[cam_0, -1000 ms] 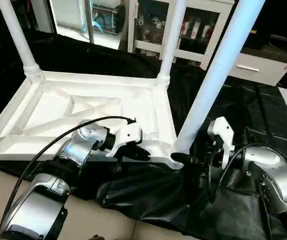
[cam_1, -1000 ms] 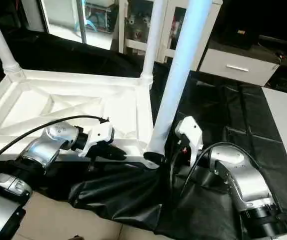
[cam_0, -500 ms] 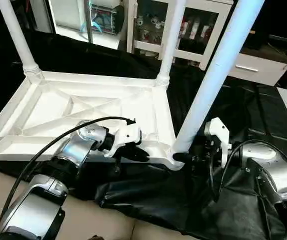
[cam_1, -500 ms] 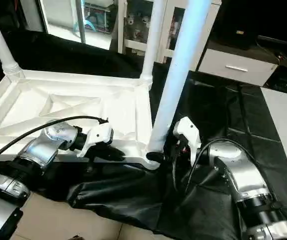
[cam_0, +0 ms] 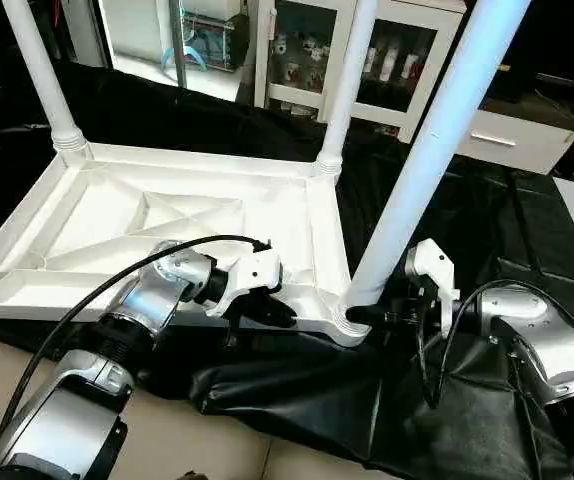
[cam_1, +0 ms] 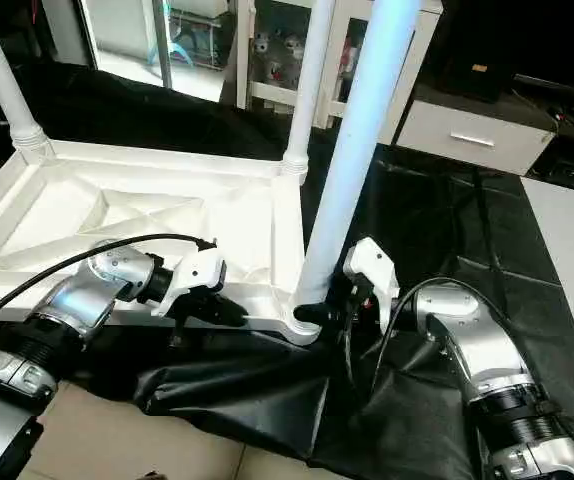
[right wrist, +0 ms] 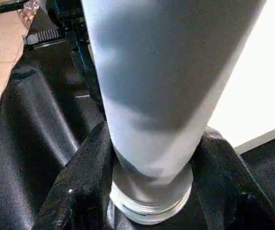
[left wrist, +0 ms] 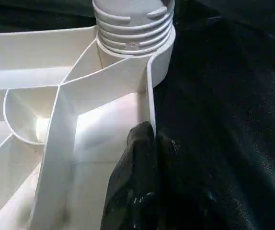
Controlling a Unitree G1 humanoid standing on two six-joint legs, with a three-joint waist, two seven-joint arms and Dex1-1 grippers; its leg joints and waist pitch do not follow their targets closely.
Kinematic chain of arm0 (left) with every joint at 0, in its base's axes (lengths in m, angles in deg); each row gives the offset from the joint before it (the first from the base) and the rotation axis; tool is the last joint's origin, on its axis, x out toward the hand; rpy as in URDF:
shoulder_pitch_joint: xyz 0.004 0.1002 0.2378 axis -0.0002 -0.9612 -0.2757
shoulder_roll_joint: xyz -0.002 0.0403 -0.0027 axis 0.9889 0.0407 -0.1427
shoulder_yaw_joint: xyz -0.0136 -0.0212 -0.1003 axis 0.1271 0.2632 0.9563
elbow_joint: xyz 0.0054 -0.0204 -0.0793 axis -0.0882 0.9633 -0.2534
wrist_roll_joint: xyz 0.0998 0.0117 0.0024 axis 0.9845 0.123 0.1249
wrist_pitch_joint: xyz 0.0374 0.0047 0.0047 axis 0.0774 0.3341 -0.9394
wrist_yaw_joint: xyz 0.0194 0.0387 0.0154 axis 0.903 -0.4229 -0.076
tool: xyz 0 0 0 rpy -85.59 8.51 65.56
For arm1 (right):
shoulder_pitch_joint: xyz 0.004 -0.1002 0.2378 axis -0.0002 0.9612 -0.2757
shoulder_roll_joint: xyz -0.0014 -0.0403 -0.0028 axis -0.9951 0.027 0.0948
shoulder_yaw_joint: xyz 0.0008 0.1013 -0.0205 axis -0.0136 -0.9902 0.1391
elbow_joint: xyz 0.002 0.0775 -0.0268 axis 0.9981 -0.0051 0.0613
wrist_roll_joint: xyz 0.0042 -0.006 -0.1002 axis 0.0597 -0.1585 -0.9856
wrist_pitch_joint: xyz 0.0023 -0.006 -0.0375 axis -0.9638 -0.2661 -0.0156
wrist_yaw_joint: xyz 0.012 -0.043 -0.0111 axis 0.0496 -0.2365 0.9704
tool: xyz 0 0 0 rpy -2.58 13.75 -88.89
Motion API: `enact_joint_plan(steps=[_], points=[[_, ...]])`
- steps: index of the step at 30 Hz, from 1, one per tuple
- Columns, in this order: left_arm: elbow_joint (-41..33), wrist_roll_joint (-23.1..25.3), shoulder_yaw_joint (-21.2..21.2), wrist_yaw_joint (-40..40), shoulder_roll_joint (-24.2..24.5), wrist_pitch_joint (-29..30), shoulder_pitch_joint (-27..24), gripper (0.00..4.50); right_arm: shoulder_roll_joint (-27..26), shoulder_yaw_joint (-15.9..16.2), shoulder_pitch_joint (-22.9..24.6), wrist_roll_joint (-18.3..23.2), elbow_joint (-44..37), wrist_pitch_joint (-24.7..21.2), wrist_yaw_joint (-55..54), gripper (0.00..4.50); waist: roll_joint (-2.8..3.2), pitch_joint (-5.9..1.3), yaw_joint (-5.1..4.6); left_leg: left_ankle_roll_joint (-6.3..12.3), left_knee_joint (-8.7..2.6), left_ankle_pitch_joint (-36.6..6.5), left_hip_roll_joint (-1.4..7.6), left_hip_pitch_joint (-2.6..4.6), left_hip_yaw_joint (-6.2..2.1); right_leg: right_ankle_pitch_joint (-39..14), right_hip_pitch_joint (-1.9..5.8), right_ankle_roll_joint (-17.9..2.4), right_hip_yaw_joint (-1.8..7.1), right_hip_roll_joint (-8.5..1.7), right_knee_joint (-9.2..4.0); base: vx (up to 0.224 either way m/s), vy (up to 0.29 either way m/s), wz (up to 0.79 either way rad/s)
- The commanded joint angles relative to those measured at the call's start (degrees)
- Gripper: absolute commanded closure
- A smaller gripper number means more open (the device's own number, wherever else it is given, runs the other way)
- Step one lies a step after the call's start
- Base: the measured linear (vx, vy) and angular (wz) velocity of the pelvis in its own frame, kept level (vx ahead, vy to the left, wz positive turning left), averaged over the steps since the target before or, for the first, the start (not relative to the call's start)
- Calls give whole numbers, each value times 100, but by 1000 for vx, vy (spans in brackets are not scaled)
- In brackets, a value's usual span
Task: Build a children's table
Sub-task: Rotate leg to tighten
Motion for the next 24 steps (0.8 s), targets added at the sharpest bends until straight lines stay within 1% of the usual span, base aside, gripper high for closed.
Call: enact_joint_plan(steps=[1,2,3,4,5,7,8,9,10,11,13,14,15,16,17,18,19,20,21,22,23,24], points=[[132,317,-411,194,-25,69,-164,450,-47,-38,40,43,129,-77,-26,256,29,-323,-24,85,-439,-1610,250,107,-94,-1275,217,-1328,181,-292,-290,0,0,0],[135,313,-408,188,-31,73,-165,450,-81,-83,74,77,155,-98,-74,256,28,-316,-25,76,-445,-1642,250,99,-98,-1312,220,-1321,180,-293,-294,0,0,0],[136,310,-408,180,-35,78,-164,450,-112,-126,109,102,174,-115,-99,256,37,-312,-21,60,-449,-1700,248,109,-98,-1391,213,-1298,182,-293,-306,0,0,0],[137,307,-406,177,-37,79,-163,450,-121,-138,117,109,176,-119,-110,256,26,-314,-27,46,-452,-1749,247,104,-104,-1468,220,-1273,180,-295,-313,0,0,0],[141,300,-401,170,-43,82,-160,450,-148,-172,144,129,181,-131,-141,256,32,-309,-29,37,-458,-1765,249,104,-109,-1499,217,-1259,179,-295,-315,0,0,0],[172,267,-364,122,-78,107,-144,450,-234,-257,188,198,169,-192,-249,256,26,-311,-30,21,-459,-1810,248,112,-110,-1562,211,-1226,180,-294,-326,0,0,0],[217,200,-291,40,-154,200,-114,450,-378,-375,221,281,152,-284,-458,256,27,-299,-34,13,-466,-1833,246,104,-108,-1597,205,-1224,185,-296,-335,0,0,0],[280,175,-230,-102,-234,253,-72,450,-510,-471,223,341,161,-353,-662,256,15,-290,-39,12,-469,-1880,243,101,-108,-1673,199,-1208,184,-295,-345,0,0,0],[280,175,-230,-102,-234,253,-72,450,-510,-471,223,341,161,-353,-662,256,15,-273,-46,-33,-483,-2054,235,114,-121,-2002,186,-1126,173,-296,-378,0,0,0],[369,169,-161,-313,-331,334,-10,450,-668,-571,215,390,183,-413,-914,256,16,-270,-53,-61,-488,-2146,237,127,-133,-2186,183,-1074,168,-302,-395,0,0,0],[576,145,16,-869,-577,603,141,450,-1021,-741,174,376,284,-483,-1560,256,16,-245,-91,-171,-487,-2483,227,165,-147,-2784,114,-912,160,-303,-464,0,0,0],[710,126,129,-1245,-748,779,249,450,-1256,-838,139,300,382,-506,-2047,256,11,-236,-110,-228,-484,-2615,218,176,-170,-3089,89,-798,141,-309,-498,-54,1,-1],[819,122,207,-1553,-891,917,340,450,-1456,-901,107,169,484,-499,-2531,256,5,-230,-125,-245,-488,-2674,211,177,-189,-3280,88,-724,123,-319,-526,-56,10,-6],[898,130,252,-1773,-987,997,408,450,-1589,-935,83,43,565,-484,-2888,256,-9,-224,-161,-280,-494,-2739,205,166,-225,-3573,99,-574,86,-330,-565,-56,10,-6],[1006,145,317,-2096,-1094,1098,487,450,-1737,-969,68,-89,645,-473,-3290,256,-8,-218,-199,-286,-498,-2779,197,156,-233,-3678,96,-509,75,-319,-582,-51,18,-7],[1166,135,418,-2509,-1235,1209,602,450,-1915,-989,36,-255,774,-398,-3763,256,7,-215,-257,-305,-491,-2926,189,178,-263,-3871,74,-429,42,-324,-623,0,0,0],[1340,106,555,-3016,-1385,1323,729,450,-2100,-1011,-16,-402,939,-288,-4232,256,35,-210,-325,-330,-480,-3077,185,180,-283,-3964,57,-396,5,-326,-654,0,0,0],[1475,83,667,-3406,-1500,1409,828,450,-2250,-1038,-54,-522,1057,-209,-4586,256,36,-228,-376,-325,-482,-3187,181,199,-308,-3917,82,-384,-62,-324,-702,0,0,0],[1549,69,731,-3620,-1563,1454,883,450,-2332,-1056,-76,-589,1123,-163,-4773,256,56,-232,-386,-307,-488,-3219,187,208,-327,-3836,112,-395,-94,-330,-718,0,0,0],[1549,69,731,-3620,-1563,1454,883,450,-2332,-1056,-76,-589,1123,-163,-4773,256,74,-233,-419,-270,-534,-3194,210,143,-359,-3583,186,-421,-121,-354,-713,0,0,0],[1648,85,768,-3872,-1628,1480,952,450,-2448,-1109,-135,-666,1246,-97,-5104,257,87,-234,-425,-254,-557,-3157,210,107,-365,-3346,211,-450,-120,-356,-714,0,0,0],[1769,122,805,-4201,-1695,1390,1033,450,-2585,-1217,-224,-748,1414,-7,-5603,257,100,-245,-421,-259,-562,-3140,206,113,-361,-3249,199,-481,-112,-358,-712,0,0,0]])
